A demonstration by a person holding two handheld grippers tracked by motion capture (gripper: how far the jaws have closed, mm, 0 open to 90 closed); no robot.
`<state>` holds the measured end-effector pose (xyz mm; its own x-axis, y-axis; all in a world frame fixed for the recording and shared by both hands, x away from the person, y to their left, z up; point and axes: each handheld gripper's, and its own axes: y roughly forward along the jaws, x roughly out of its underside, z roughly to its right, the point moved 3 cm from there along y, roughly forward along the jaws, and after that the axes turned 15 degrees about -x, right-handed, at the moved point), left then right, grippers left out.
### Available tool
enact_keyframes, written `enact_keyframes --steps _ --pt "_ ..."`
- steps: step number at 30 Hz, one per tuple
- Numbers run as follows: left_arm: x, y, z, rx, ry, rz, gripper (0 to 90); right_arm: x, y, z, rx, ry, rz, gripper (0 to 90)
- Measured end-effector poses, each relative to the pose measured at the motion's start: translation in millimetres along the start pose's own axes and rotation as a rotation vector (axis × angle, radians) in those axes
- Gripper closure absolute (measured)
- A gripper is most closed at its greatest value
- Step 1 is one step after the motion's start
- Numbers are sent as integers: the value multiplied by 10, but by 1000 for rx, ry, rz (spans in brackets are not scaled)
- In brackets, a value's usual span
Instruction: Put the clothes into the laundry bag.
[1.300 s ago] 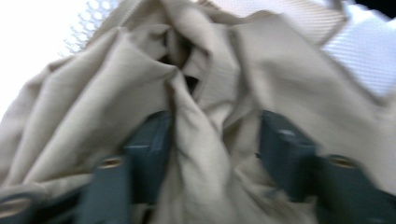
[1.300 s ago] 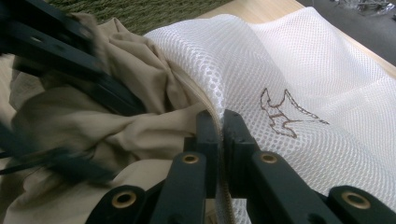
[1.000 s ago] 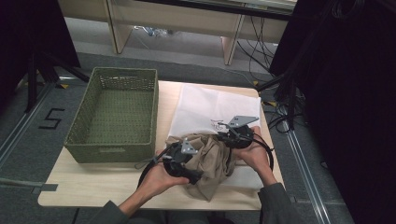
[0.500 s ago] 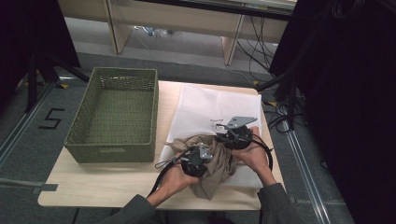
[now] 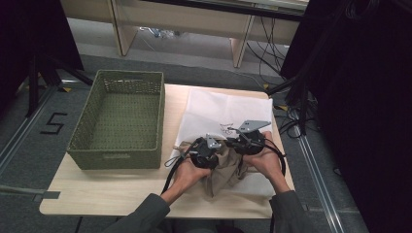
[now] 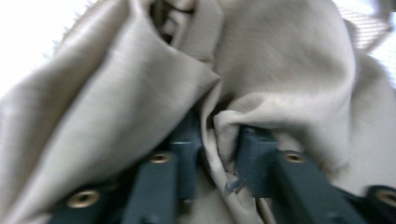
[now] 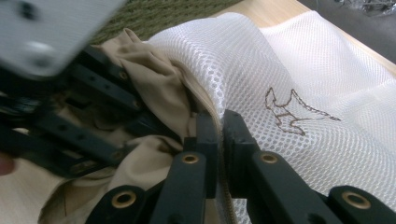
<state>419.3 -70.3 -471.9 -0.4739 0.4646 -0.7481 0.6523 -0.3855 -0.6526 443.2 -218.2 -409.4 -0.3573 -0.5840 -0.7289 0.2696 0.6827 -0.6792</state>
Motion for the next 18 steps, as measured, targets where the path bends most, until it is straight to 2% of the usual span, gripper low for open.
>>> enact_keyframes --steps 3,4,8,10,11,14,16,17,18 --pt "27 -214 28 28 53 12 462 12 -15 12 4 7 1 872" --pt "30 -302 23 22 65 29 432 12 -15 19 6 4 2 873" --pt "32 -609 -63 22 63 65 333 13 2 4 5 6 -1 872" --pt "29 -716 -176 -51 91 87 310 9 9 7 5 0 -5 872" --pt "32 -744 -248 -76 86 91 297 9 13 -1 6 8 -5 872" --pt "50 -711 -395 -125 66 70 248 8 16 3 7 0 -7 872" --pt "76 -616 -473 -175 76 40 236 12 19 4 7 6 -10 872" --pt "92 -557 -488 -180 67 27 216 16 21 2 5 8 -11 871" --pt "114 -493 -482 -157 59 5 211 17 19 3 5 8 -11 871"
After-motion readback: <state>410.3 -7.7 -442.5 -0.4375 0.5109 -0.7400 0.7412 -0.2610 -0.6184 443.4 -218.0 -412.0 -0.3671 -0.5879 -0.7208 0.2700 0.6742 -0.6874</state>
